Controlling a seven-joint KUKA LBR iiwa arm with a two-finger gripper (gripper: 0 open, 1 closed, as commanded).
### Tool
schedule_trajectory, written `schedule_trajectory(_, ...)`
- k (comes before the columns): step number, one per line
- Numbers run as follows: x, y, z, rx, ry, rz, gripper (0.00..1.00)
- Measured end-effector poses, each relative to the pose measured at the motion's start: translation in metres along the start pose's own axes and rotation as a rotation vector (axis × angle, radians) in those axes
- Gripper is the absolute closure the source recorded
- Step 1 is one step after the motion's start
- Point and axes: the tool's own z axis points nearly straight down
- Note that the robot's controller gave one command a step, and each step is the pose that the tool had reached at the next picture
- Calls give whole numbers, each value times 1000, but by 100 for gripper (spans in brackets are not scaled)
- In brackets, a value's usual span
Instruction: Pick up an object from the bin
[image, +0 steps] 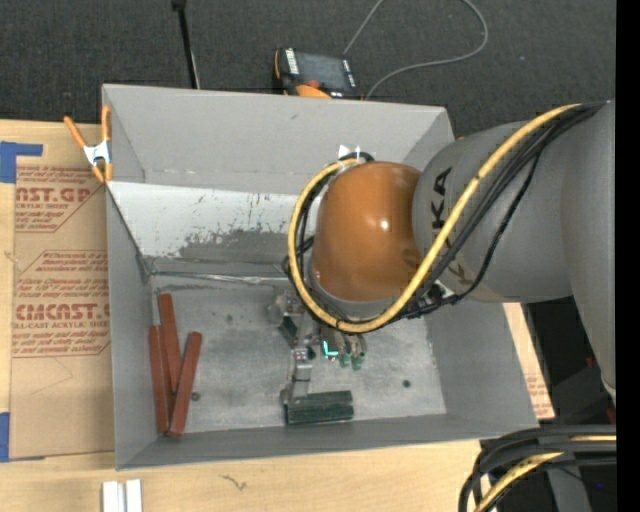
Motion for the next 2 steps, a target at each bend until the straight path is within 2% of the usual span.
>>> schedule_trajectory(1,13,-60,42,3,3,-303,0)
schedule_trajectory(2,8,-42,100,-1,-4,-364,0)
